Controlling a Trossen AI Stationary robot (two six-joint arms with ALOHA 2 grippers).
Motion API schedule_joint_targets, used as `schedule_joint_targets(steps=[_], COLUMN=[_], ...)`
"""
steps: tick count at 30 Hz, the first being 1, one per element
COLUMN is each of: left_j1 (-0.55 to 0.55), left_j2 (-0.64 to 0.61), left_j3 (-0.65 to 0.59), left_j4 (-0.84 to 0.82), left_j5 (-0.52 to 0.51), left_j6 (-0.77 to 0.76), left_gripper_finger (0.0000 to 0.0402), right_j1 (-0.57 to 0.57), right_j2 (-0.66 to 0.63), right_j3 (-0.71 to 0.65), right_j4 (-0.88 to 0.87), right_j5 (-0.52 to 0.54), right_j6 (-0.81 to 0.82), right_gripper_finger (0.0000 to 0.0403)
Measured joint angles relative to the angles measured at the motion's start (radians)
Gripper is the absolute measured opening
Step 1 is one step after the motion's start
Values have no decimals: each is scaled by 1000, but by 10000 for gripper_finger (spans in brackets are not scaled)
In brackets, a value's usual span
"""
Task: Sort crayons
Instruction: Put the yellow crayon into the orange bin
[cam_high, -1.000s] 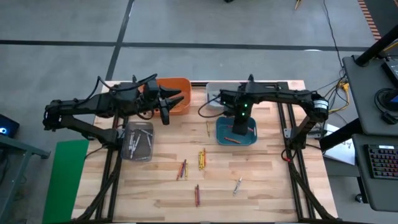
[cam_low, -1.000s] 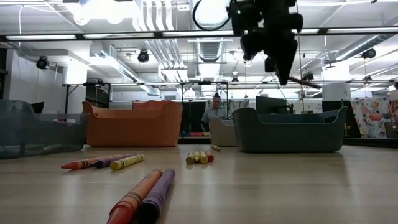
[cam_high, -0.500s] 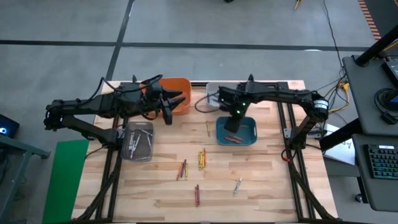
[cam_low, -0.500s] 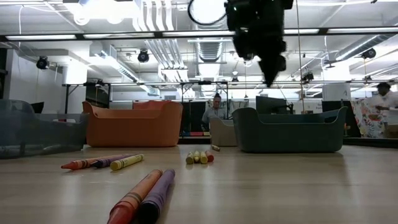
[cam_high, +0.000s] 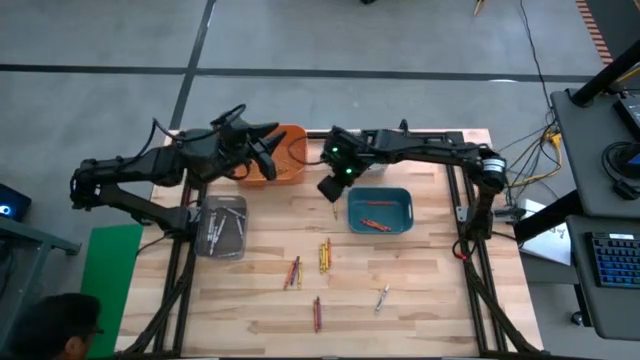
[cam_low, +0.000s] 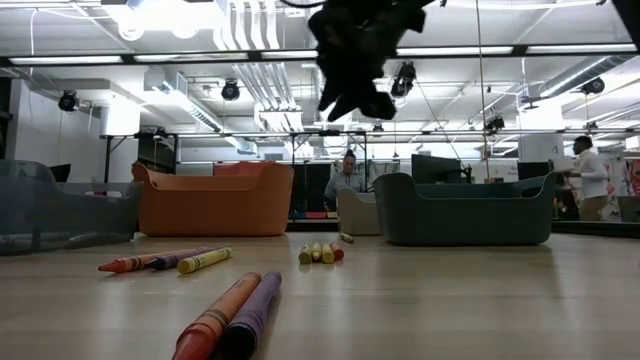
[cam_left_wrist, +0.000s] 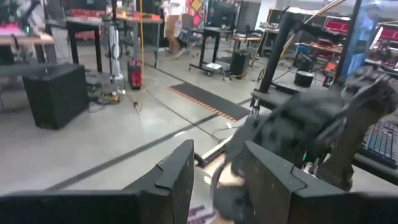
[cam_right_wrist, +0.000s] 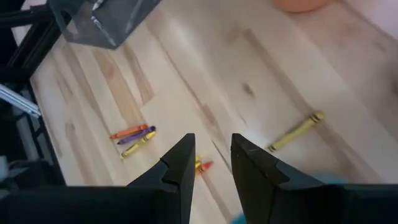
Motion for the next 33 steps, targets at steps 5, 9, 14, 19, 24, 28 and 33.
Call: schedule_joint_targets(steps=[5,9,14,19,24,28,33], left_j1=[0,0,0,0,0,0,0], left_j2=[-1,-1,-1,-1,3,3,3], left_j3=[50,83,103,103,102,102,102], left_j4=[2,2,1,-1,-10,-16,-17], left_j5=[-10,-43,-45,-45,-45,-45,-67], left_j6=[87,138,178,179,179,179,179], left_gripper_finger=[119,119,119,119,119,119,119], right_j1=[20,22,22,30,53,78,104], right_j2=[124,232,371,476,535,565,579], right_j3=[109,205,364,500,575,592,587], right_j4=[-48,-135,-345,-487,-497,-507,-536], right_j5=[-2,14,125,191,229,323,519], right_j6=[-4,-23,-96,-161,-187,-212,-184], right_gripper_finger=[87,75,61,54,52,52,52])
